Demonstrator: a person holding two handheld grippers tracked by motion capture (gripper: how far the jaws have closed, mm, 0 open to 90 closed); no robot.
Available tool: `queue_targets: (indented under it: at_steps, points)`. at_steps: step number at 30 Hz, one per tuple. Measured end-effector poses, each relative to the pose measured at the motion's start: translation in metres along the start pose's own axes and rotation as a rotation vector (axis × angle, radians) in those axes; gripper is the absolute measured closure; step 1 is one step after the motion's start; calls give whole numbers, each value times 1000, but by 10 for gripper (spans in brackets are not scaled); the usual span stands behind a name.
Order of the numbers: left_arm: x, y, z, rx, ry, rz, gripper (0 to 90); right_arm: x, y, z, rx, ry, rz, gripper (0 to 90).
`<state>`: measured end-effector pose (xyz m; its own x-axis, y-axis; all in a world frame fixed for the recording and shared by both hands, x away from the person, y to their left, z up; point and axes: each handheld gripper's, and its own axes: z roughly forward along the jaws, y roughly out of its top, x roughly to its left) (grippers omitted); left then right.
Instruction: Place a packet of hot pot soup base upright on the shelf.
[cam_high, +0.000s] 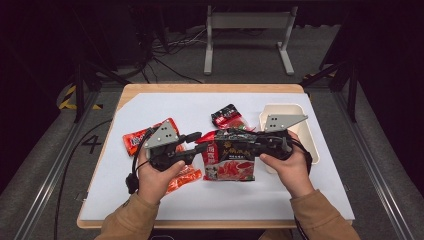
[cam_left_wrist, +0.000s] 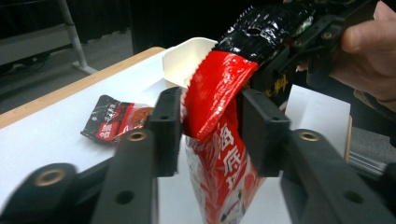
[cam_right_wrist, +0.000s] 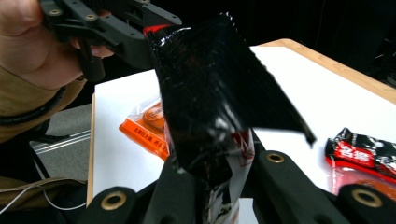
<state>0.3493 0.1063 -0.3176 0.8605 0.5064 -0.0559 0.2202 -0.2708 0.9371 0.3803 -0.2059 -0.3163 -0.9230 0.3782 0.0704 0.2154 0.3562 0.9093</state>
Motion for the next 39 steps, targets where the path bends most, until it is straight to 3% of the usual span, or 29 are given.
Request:
queue_targets:
  at_steps: [12, 21, 27, 32, 39]
  points:
    - [15, -12, -7, 56, 2, -60, 488, -16, 18, -21, -29, -55, -42, 833]
    - [21, -21, -12, 88, 14, -71, 462, -26, 39, -40, -44, -79, -94, 834]
    - [25, -28, -17, 109, 19, -95, 457, -38, 46, -51, -64, -97, -94, 833]
    - [30, -33, -19, 123, 28, -105, 451, -54, 51, -62, -78, -114, -67, 833]
    - [37, -38, -20, 131, 23, -132, 449, -69, 55, -71, -83, -142, -82, 831]
